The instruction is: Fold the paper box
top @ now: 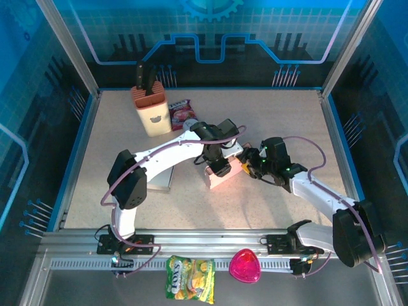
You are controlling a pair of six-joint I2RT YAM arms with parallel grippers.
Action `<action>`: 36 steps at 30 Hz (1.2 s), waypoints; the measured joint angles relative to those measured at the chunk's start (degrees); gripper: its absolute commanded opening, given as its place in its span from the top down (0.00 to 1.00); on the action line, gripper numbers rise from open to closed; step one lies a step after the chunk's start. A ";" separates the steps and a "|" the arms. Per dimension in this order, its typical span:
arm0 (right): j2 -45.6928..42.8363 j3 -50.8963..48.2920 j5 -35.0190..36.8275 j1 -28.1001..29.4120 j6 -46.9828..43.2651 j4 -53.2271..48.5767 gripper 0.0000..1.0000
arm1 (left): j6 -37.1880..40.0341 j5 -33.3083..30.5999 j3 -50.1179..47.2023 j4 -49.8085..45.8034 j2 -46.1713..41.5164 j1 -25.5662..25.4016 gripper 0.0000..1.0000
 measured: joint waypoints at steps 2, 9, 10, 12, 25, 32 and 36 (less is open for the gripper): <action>0.00 0.48 0.42 0.33 -0.02 -0.39 0.49 | -0.02 -0.20 -0.52 0.46 -0.31 0.00 0.53; -1.01 0.92 2.36 1.22 0.00 -2.08 0.54 | 0.00 -0.42 -2.23 1.60 -1.62 -0.11 0.55; -1.20 0.94 2.54 1.22 0.02 -2.38 0.57 | 0.00 -0.42 -2.43 1.90 -1.79 -0.11 0.55; -1.66 1.05 2.95 1.40 -0.02 -2.84 0.60 | 0.00 -0.44 -2.67 2.21 -2.14 -0.22 0.55; -2.14 1.55 4.48 2.32 -0.15 -3.61 0.55 | 0.33 -3.61 -4.31 4.74 -3.02 -1.51 0.64; -8.63 2.32 3.13 -1.44 -8.28 -10.88 0.47 | 2.25 -4.22 -5.90 6.56 -4.11 -1.62 0.69; -13.81 4.11 -1.55 -10.99 -16.55 -12.87 0.45 | 3.72 -3.61 -7.26 6.99 -5.11 -1.55 0.69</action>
